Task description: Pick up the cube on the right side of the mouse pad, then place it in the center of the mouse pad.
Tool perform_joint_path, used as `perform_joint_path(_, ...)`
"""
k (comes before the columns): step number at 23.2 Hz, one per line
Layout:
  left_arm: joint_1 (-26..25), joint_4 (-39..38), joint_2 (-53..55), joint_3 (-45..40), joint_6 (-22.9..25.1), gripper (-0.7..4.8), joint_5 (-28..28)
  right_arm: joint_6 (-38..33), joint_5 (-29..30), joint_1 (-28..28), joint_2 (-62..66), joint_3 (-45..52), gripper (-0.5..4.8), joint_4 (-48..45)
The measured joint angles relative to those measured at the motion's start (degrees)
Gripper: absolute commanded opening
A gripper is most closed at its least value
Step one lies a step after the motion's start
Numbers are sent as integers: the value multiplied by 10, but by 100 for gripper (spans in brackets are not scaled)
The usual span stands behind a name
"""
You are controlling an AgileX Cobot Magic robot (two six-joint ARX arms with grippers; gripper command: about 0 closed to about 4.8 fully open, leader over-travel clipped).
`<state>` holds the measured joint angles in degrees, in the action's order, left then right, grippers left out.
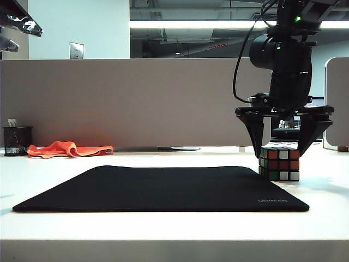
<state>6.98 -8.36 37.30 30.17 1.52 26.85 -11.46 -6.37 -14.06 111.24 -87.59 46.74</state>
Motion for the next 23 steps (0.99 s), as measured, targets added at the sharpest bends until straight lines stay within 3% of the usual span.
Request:
perform_joint_path(5,0,0,0,0,0,322,0,-6,0,0,4,0,477,-14)
perform_joint_path(11,0,-5,0,0,0,322,0,-6,-2,0,3,0,312,-10)
perform_joint_path(23,0,-5,0,0,0,322,0,1,-1,0,1,-1,270,4)
